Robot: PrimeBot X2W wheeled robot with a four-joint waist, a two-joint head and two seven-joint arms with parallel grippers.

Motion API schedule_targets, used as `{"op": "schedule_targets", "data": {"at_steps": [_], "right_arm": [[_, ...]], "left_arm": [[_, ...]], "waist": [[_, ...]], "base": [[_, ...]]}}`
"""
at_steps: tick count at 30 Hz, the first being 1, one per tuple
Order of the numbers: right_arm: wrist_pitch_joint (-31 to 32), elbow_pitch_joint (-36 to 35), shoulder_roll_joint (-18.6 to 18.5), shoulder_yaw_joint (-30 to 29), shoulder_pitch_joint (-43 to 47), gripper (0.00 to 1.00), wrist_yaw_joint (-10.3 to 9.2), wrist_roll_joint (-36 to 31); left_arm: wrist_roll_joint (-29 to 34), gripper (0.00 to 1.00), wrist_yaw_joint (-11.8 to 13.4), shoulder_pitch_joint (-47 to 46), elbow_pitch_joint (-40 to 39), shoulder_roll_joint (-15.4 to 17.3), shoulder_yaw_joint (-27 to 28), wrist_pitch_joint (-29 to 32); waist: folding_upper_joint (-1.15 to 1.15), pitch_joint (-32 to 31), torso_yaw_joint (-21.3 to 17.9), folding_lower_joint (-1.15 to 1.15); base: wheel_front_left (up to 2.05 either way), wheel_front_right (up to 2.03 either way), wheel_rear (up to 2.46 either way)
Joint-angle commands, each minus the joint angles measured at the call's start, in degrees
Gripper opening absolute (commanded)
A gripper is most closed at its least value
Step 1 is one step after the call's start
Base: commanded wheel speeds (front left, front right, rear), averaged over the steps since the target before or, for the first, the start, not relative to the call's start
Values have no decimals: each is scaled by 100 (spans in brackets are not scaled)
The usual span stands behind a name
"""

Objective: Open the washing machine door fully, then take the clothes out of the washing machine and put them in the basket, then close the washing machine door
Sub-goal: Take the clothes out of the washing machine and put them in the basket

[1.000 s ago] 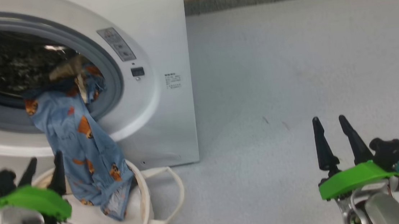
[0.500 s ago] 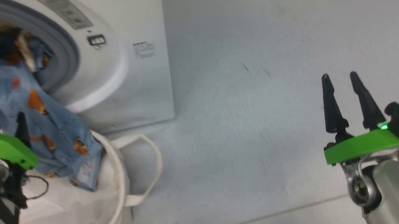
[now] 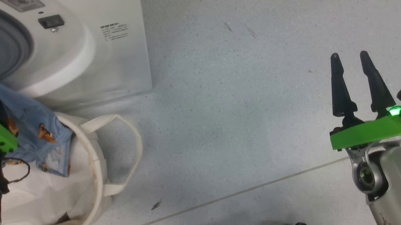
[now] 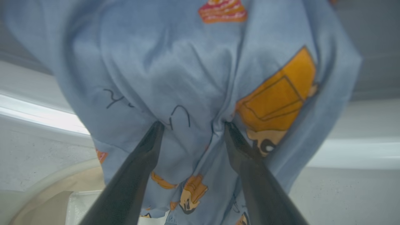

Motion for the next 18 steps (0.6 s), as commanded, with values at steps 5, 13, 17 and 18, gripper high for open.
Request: {"op": "schedule_targets", "data": {"at_steps": [5,13,17,18], "right_arm": [[-70,-208,-62,33,19,100,23,-45],[-70,-181,-66,7,49,100,23,-75],[-70,-141,-69,5,101,100,23,-78],[-70,-131,-73,3,120,100,23,-78]], "left_arm": [[78,0,-27,-181,-13,346,-18,-476],[-70,0,-36,-16,-220,239,-39,-774],[-234,0,-37,341,-738,275,30,-791],[-260,0,-37,448,-922,282,78,-792]], "waist": [[0,85,40,-1],[0,-65,192,-1],[0,-267,298,-1],[0,-316,333,-1]], "base": [[0,0,0],[0,0,0],[0,0,0],[0,0,0]]}}
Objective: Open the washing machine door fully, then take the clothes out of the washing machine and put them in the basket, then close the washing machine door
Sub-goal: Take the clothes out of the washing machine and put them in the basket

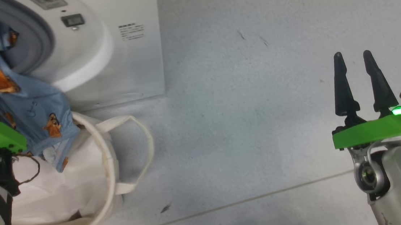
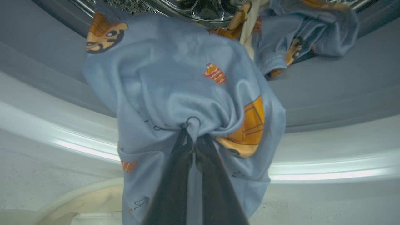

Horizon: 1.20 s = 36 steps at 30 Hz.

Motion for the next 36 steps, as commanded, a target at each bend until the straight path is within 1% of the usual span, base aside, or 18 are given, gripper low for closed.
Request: {"op": "schedule_targets", "data": {"at_steps": [1,5,9,11,14,18,27,32,36], "right_arm": [[-70,-141,-73,68,119,100,23,-75],[-70,-99,-91,100,183,100,23,-67],[-70,-46,-101,130,252,100,23,-62],[-70,-16,-102,154,289,100,23,-59],[-70,34,-100,172,344,100,23,-57],[-70,103,-92,205,411,100,23,-46],[-70,205,-57,260,510,100,23,-28],[-70,273,-25,312,572,100,23,-23],[-70,327,1,384,589,100,23,-14]], "left_arm": [[-39,0,-32,88,-321,338,200,-86],[-85,0,-32,663,-1179,341,418,-87],[25,0,-32,1316,-1985,314,760,-87],[138,0,-32,1642,-2354,265,961,-88],[278,0,-32,2118,-2792,108,1162,-88],[345,0,-32,2652,-3050,-43,1212,-88],[387,0,-22,3498,-3757,-183,1567,-88],[390,0,3,3786,-3924,-198,1514,-3],[322,0,68,3994,-4095,-175,1618,-9]], "waist": [[0,-125,96,-1],[0,-341,232,-1],[0,-556,374,-1],[0,-664,441,-1],[0,-820,543,-1],[0,-1027,639,-1],[0,-1357,725,-1],[0,-1566,741,-1],[0,-1736,689,-1]], "base": [[0,0,0],[0,0,0],[0,0,0],[0,0,0],[0,0,0],[0,0,0],[0,0,0],[0,0,0],[0,0,0]]}}
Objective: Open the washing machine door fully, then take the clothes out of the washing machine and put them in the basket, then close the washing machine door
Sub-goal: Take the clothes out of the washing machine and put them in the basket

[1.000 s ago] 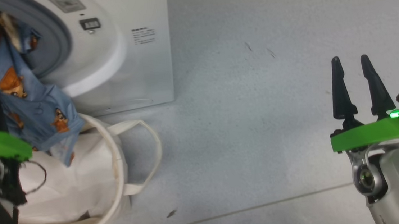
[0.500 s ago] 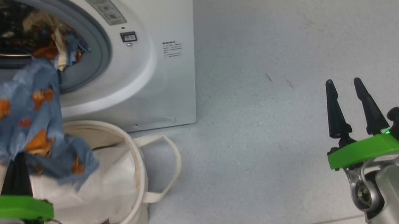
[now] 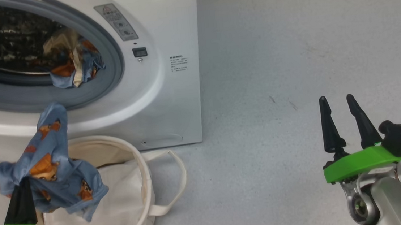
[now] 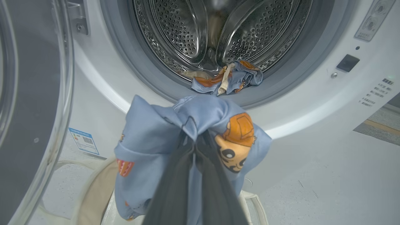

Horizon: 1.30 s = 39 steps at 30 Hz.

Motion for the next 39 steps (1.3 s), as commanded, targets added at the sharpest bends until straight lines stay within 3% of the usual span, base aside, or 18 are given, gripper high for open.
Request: {"op": "schedule_targets", "data": {"at_steps": [1,9,14,21,30,39], "right_arm": [[-70,-149,-24,102,6,100,23,-16],[-70,-89,-27,128,60,100,23,-29],[-70,-104,-70,127,63,100,23,-36],[-70,-217,-173,114,-42,100,23,-47],[-70,-420,-274,73,-285,100,23,-64],[-70,-612,-324,-58,-492,100,23,-64]], "left_arm": [[-23,0,62,-13,-267,212,299,-35],[-100,0,113,279,-417,185,292,94],[-163,0,70,142,-94,76,103,179],[-244,0,-12,-661,1207,-59,-242,167],[-257,0,-54,-1968,3595,-139,-761,122],[-570,0,-56,-2658,4530,-88,-895,404]], "waist": [[0,-89,-32,0],[0,-252,-52,0],[0,-226,-37,0],[0,120,-43,0],[0,826,-276,0],[0,1452,-513,0]], "base": [[0,0,0],[0,0,0],[0,0,0],[0,0,0],[0,0,0],[0,0,0]]}}
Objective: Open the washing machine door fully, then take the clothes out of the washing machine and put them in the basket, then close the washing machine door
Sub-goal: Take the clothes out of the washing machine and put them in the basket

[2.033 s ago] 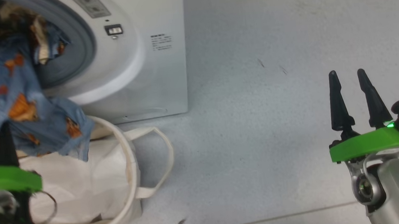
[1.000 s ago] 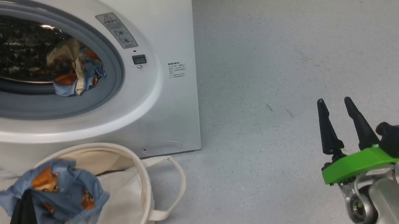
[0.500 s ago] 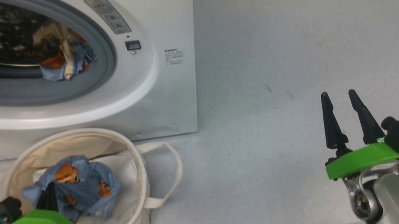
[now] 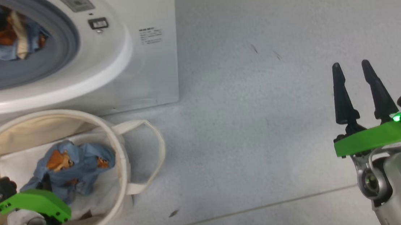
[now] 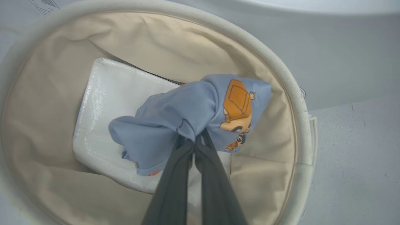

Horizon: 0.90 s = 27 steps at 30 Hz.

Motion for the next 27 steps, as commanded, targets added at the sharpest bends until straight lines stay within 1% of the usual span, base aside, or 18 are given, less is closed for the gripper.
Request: {"op": "schedule_targets", "data": {"at_steps": [1,3,4,5,6,7,8,14,19,22,27], "right_arm": [[-70,-213,-72,59,-61,100,23,-62],[-70,-235,-68,46,-84,100,23,-61],[-70,-241,-66,41,-89,100,23,-64],[-70,-247,-62,37,-92,100,23,-69],[-70,-249,-56,34,-95,100,23,-70],[-70,-243,-50,30,-95,100,23,-70],[-70,-238,-45,22,-97,100,23,-65],[-70,-163,-28,47,-84,100,23,-64],[-70,-52,0,72,-26,100,23,-41],[-70,21,30,76,55,100,23,-40],[-70,147,113,115,217,100,23,-46]], "left_arm": [[-52,0,-32,-65,21,263,165,-38],[-71,0,-32,-126,87,297,179,-102],[-60,3,-25,-144,111,312,168,-138],[-69,26,-17,-159,131,316,176,-173],[-86,76,-18,-171,146,307,182,-193],[-89,98,-19,-182,156,309,176,-221],[-61,100,-20,-192,164,326,149,-268],[129,100,-10,-148,194,378,-32,-419],[273,100,-13,-113,107,466,-116,-517],[396,100,-16,-35,-396,585,-46,-527],[677,100,-13,395,-1527,657,364,-530]], "waist": [[0,163,-104,0],[0,214,-121,0],[0,228,-125,0],[0,238,-126,0],[0,235,-127,0],[0,224,-123,0],[0,207,-114,0],[0,-9,-39,0],[0,-344,64,0],[0,-570,148,0],[0,-979,241,0]], "base": [[0,0,0],[0,0,0],[0,0,0],[0,0,0],[0,0,0],[0,0,0],[0,0,0],[0,0,0],[0,0,0],[0,0,0],[0,0,0]]}}
